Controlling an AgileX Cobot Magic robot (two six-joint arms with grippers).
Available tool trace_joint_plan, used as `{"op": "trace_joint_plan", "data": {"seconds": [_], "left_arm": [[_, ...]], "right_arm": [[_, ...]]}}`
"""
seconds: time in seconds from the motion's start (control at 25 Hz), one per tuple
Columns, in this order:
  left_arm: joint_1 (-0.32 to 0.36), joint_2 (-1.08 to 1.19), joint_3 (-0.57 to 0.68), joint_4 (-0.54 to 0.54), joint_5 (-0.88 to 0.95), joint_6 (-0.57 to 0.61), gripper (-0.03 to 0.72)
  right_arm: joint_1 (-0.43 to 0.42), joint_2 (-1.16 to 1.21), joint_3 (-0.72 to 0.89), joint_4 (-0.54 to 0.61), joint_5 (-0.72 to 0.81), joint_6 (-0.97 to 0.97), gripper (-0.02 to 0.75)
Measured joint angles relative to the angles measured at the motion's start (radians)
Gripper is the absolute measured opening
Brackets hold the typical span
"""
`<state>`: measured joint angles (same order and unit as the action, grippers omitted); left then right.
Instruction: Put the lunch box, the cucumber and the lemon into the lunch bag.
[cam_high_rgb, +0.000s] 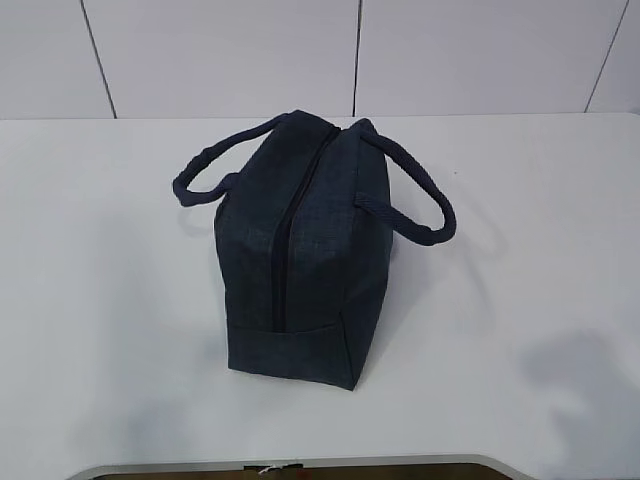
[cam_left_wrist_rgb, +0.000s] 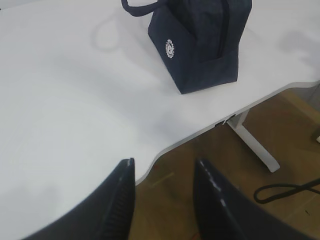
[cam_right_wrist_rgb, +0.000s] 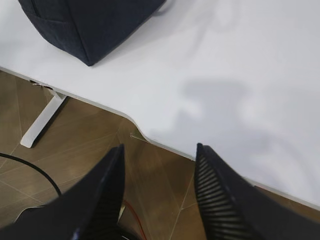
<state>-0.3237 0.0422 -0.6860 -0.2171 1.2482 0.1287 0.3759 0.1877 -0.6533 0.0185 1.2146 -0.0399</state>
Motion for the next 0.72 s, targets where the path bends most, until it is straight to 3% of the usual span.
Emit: {"op": "trace_joint_plan", "data": {"seconds": [0.32, 0.72], "left_arm": [[0.000, -0.031, 0.144, 0.004, -0.059, 0.002, 0.263], [0.000, -0.031, 0.176, 0.076, -0.131, -0.002, 0.255]], "right_arm": [[0.000, -0.081, 0.148, -0.006, -0.065, 0.000, 0.374], [0.000, -0.090, 0.153, -0.035, -0.074, -0.001, 0.374]]}}
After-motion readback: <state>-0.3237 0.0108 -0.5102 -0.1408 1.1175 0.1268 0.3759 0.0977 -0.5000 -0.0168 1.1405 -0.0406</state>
